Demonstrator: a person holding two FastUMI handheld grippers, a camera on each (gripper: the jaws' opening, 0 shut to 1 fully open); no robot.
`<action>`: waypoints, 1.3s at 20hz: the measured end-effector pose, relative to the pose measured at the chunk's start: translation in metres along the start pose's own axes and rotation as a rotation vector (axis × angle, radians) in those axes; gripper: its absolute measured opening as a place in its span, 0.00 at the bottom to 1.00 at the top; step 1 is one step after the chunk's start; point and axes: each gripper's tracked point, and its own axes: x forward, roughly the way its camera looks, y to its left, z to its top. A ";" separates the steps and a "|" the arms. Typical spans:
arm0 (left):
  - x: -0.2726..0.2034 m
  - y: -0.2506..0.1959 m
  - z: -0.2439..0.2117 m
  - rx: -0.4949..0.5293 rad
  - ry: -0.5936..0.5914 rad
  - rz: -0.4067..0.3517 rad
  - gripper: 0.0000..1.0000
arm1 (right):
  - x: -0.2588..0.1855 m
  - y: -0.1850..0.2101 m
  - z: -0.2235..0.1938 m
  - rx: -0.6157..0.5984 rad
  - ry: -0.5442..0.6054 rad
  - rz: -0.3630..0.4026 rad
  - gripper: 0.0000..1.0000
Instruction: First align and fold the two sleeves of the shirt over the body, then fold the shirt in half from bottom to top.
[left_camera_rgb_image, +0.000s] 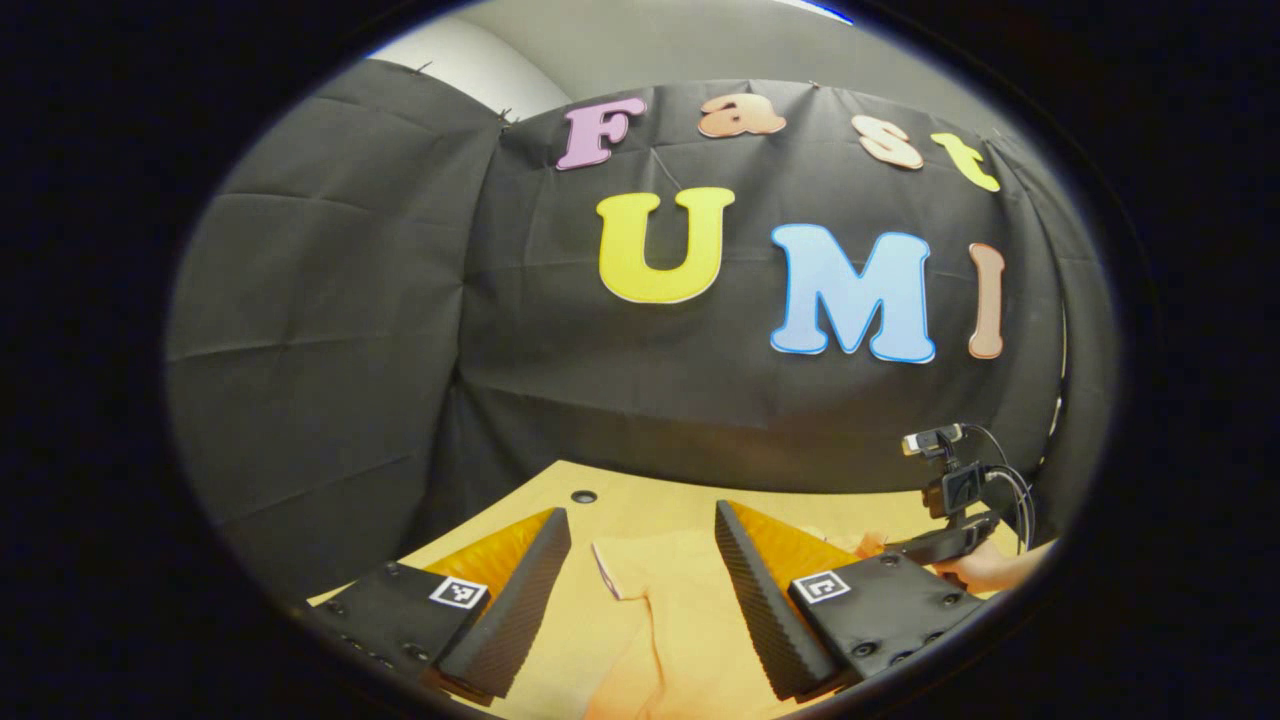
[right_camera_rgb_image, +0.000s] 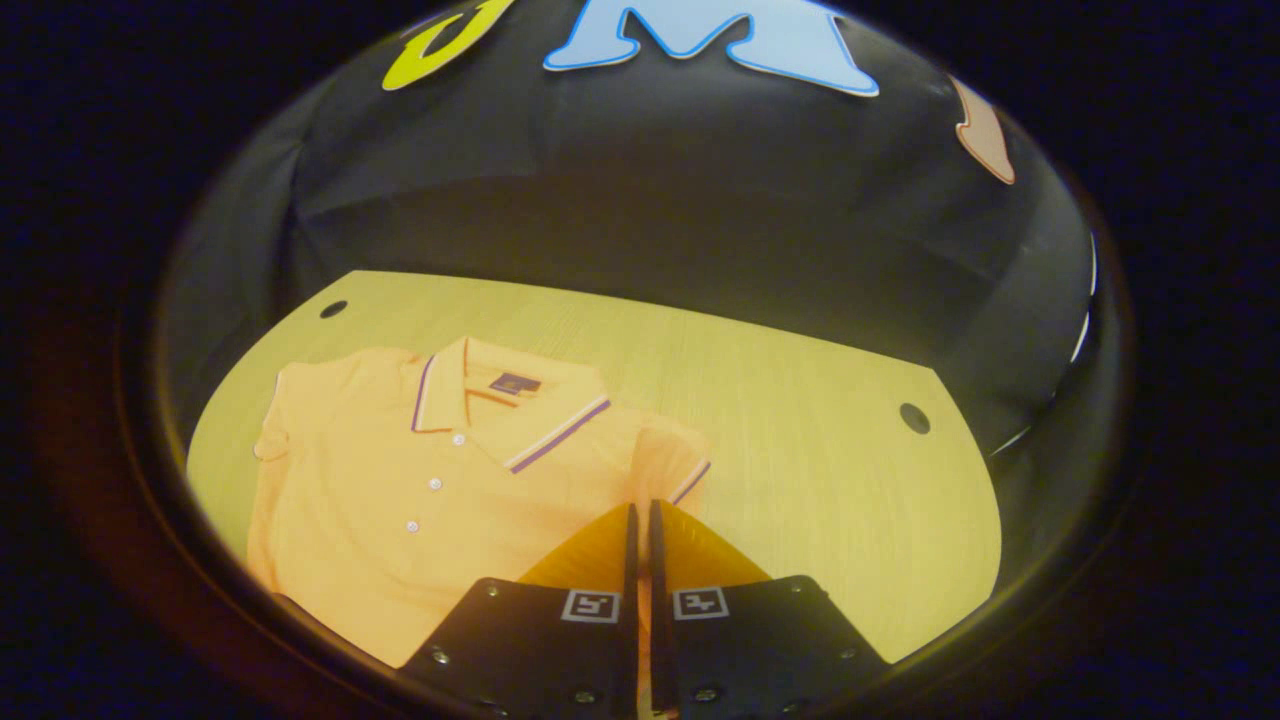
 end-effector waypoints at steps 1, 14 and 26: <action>0.000 0.004 -0.002 -0.004 0.004 0.009 0.95 | 0.000 0.004 -0.003 -0.012 0.008 0.008 0.07; 0.032 0.016 -0.013 -0.009 0.035 -0.016 0.95 | -0.043 0.031 0.007 0.006 -0.032 0.047 0.46; 0.096 0.027 -0.049 -0.051 0.089 -0.111 0.95 | -0.161 0.065 0.051 0.069 -0.260 0.008 0.84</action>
